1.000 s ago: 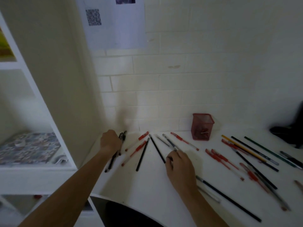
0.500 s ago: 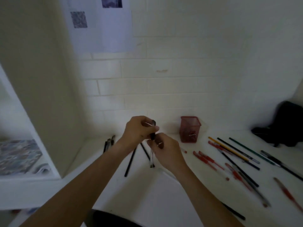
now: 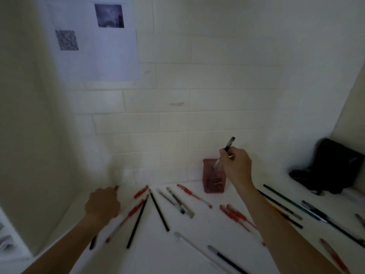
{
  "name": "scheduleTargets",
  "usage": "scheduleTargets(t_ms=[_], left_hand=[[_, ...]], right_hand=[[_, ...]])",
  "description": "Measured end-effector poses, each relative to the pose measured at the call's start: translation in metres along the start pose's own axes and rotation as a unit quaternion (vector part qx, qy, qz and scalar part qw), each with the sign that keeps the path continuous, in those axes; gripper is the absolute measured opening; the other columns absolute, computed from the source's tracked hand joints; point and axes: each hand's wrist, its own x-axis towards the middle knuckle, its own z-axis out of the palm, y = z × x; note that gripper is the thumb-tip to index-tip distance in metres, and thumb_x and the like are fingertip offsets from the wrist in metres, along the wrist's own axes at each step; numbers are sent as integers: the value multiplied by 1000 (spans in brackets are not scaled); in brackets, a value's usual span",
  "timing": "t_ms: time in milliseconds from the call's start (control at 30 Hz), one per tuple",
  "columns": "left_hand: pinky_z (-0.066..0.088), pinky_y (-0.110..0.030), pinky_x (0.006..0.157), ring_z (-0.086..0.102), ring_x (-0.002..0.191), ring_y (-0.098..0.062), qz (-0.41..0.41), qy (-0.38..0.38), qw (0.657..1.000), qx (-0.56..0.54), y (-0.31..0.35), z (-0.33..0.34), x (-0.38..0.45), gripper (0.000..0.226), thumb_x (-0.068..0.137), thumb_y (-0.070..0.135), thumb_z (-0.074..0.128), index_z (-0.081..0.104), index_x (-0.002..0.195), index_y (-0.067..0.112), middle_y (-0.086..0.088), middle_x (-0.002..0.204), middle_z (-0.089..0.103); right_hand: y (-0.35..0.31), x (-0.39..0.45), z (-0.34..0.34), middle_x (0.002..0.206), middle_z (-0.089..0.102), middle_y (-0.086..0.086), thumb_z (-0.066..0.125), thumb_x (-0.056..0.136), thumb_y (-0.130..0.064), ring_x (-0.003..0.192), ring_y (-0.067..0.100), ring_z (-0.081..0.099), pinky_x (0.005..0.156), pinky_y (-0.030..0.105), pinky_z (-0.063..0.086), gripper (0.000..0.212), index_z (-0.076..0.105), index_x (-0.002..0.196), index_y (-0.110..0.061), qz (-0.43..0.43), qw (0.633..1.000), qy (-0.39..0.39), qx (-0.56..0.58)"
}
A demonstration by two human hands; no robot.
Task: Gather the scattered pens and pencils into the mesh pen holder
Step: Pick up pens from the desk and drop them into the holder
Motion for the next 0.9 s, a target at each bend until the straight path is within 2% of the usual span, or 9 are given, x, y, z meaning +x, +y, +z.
scheduleTargets(t_ms=[133, 233, 367, 433, 500, 567, 667, 767, 900], left_hand=[[45, -31, 78, 58, 103, -31, -4, -30, 1000, 5, -6, 8, 5, 21, 87, 20, 57, 57, 104, 8, -13, 112, 57], [46, -31, 83, 60, 104, -30, -4, -30, 1000, 9, -4, 8, 10, 21, 90, 15, 53, 57, 108, 4, -14, 114, 59], [49, -28, 83, 61, 104, -28, -20, -42, 999, 13, 4, 3, 8, 20, 85, 12, 58, 59, 103, 3, -15, 112, 63], [48, -27, 77, 63, 97, -27, -26, -32, 999, 12, 6, 0, 6, 5, 83, 9, 60, 55, 84, 7, -15, 106, 66], [46, -27, 70, 62, 84, -25, -23, -18, 1000, -1, 6, 0, 5, 19, 84, 8, 58, 46, 70, 11, -14, 99, 68], [49, -31, 73, 64, 85, -28, -12, 3, 1000, -16, 4, 1, 4, 5, 84, 8, 57, 53, 81, 6, -15, 100, 68], [51, -34, 79, 66, 94, -33, -9, 16, 999, -26, 2, 2, 1, 14, 85, 2, 53, 59, 98, 0, -18, 103, 66], [49, -37, 83, 63, 99, -37, -9, 27, 999, -16, 1, 2, -4, 18, 85, -1, 51, 58, 102, -2, -20, 106, 65], [47, -35, 77, 64, 96, -36, -15, 43, 999, -23, 1, -2, -12, 17, 85, -1, 52, 60, 100, -1, -20, 103, 66]], right_hand=[[26, 0, 28, 94, 67, 14, 51, 81, -58, 91, 35, 62, 78, 39, 55, 44, 75, 83, -21, 46, 996, -11, -74], [37, -5, 38, 109, 63, 14, 55, 83, -56, 105, 39, 57, 87, 45, 54, 41, 76, 99, -24, 96, 989, -43, -108], [51, -8, 45, 100, 68, 17, 38, 73, -70, 99, 39, 63, 85, 43, 56, 66, 74, 108, -25, 85, 989, -67, -99], [47, -9, 42, 102, 64, 19, 46, 82, -64, 103, 40, 59, 87, 41, 54, 56, 74, 100, -19, 75, 991, -57, -98], [44, -9, 38, 108, 62, 23, 57, 89, -49, 108, 41, 54, 89, 40, 48, 43, 73, 97, -10, 68, 994, -40, -82], [42, -10, 35, 113, 61, 26, 60, 92, -41, 110, 41, 53, 92, 41, 47, 42, 71, 102, -2, 56, 996, -10, -68], [34, -17, 31, 115, 58, 26, 55, 94, -43, 108, 41, 53, 91, 43, 48, 49, 64, 109, 3, 65, 995, 39, -68], [23, -26, 24, 123, 54, 26, 52, 96, -44, 112, 41, 50, 91, 45, 46, 55, 57, 119, 5, 93, 991, 52, -80], [7, -44, 16, 133, 48, 28, 54, 96, -32, 119, 44, 45, 92, 49, 45, 54, 48, 134, 5, 98, 988, 85, -84]])
